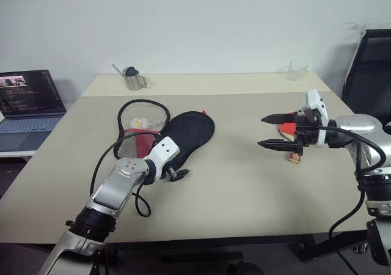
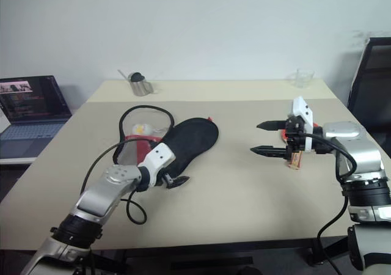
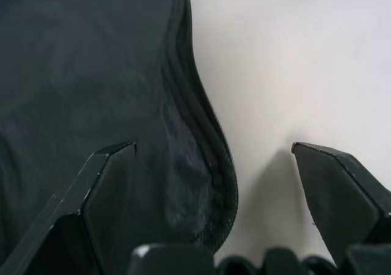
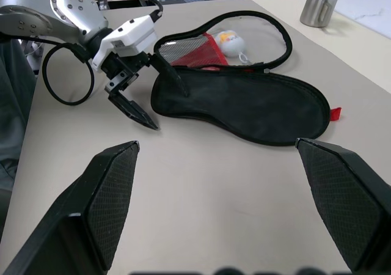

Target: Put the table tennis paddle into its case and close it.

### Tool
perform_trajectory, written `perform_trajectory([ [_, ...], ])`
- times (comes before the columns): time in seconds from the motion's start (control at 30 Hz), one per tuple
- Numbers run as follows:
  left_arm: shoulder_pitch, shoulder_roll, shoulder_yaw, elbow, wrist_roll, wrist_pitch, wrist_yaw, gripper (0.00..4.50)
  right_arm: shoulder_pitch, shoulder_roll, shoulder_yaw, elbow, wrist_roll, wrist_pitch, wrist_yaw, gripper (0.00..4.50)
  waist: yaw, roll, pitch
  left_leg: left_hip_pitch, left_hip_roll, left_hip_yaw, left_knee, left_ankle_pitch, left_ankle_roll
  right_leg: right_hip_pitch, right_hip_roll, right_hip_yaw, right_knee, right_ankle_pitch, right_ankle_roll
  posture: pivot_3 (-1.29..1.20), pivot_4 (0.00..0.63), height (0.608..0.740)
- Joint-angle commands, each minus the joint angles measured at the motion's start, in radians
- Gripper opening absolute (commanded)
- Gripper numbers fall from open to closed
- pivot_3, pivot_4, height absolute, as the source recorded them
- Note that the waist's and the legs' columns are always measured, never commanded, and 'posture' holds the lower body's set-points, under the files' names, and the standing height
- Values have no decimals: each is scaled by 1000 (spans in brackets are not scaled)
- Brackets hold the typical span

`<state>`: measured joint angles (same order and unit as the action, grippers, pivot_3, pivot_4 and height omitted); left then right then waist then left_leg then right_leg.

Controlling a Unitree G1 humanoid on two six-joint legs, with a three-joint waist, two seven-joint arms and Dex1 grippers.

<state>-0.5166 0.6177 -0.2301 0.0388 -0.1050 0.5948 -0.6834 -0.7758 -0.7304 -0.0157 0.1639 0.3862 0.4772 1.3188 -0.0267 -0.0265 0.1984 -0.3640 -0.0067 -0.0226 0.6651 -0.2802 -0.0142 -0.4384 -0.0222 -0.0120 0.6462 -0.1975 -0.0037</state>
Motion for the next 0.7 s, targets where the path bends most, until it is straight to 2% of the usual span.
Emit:
perform_trajectory([
  [0.03,-2,-16,17,-5,11,7,8,4462,-17,-1,-10,-25,21,3,-9,4500,1,0,0,0,0,0,0,0,0,0,0,0,0,0,0,0,150,740],
  [0.17,5,-29,22,-16,5,14,1,4462,-16,-3,-7,-27,20,5,-16,4500,2,0,0,0,0,0,0,0,0,1,0,0,0,0,0,0,150,740],
  [0.27,4,-35,23,-19,6,17,-3,3915,-14,-7,-8,-29,19,9,-19,4500,3,0,0,0,0,0,0,0,0,1,0,0,0,0,0,0,150,740],
  [0.6,-11,-53,32,-20,1,19,-17,284,-10,-11,-10,-41,20,18,-23,4500,1,0,0,0,0,0,0,0,0,0,0,0,0,0,0,0,150,740],
  [0.63,-10,-51,31,-22,-1,18,-25,14,-9,-12,-10,-42,20,19,-24,4500,1,0,0,0,0,0,0,0,0,0,0,0,0,0,0,0,150,740],
  [0.7,-9,-49,29,-30,0,16,-32,14,-9,-13,-11,-41,20,19,-25,4500,1,0,0,0,0,0,0,0,0,0,0,0,0,0,0,0,150,740],
])
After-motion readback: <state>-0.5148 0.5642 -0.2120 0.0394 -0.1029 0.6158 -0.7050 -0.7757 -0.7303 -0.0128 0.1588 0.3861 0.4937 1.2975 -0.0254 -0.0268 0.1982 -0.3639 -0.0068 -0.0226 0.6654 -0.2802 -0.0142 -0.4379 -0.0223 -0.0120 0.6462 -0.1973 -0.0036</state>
